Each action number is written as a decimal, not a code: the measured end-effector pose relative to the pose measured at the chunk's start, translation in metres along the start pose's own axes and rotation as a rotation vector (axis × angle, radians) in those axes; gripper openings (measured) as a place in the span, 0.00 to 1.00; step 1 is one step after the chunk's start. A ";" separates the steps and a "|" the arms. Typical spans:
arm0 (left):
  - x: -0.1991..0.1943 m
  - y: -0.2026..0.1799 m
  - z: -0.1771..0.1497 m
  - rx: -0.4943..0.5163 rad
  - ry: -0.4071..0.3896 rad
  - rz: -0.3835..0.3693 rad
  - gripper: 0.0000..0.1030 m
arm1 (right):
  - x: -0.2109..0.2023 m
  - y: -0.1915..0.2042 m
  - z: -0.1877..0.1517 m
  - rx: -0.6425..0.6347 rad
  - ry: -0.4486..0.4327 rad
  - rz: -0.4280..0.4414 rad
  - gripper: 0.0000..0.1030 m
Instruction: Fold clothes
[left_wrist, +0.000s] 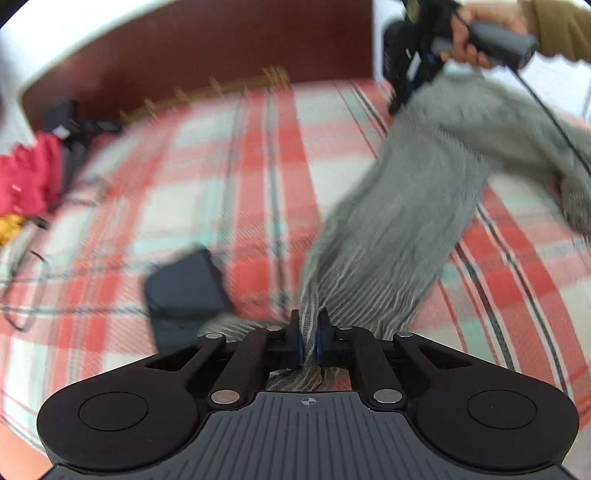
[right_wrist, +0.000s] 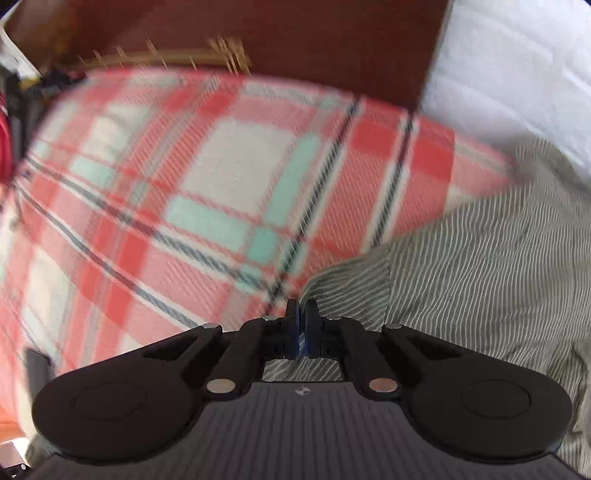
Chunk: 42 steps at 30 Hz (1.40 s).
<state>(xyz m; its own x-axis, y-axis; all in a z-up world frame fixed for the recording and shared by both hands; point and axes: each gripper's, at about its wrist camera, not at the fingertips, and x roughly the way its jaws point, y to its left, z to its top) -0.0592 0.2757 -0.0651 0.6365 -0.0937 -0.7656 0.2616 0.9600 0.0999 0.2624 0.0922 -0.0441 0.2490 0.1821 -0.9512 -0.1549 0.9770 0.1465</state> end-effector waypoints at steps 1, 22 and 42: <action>-0.005 0.008 0.004 -0.022 -0.019 0.027 0.00 | -0.005 0.002 0.005 0.010 -0.015 0.026 0.02; 0.021 0.085 0.010 -0.240 0.074 0.155 0.63 | -0.014 -0.012 -0.011 -0.012 -0.203 0.279 0.51; 0.003 -0.255 0.024 0.578 -0.146 -0.300 0.69 | -0.162 -0.169 -0.336 -0.091 -0.353 0.107 0.62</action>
<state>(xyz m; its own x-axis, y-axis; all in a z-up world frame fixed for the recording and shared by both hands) -0.1065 0.0240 -0.0778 0.5566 -0.4088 -0.7233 0.7638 0.5943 0.2519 -0.0733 -0.1396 -0.0064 0.5385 0.3248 -0.7775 -0.2784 0.9395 0.1996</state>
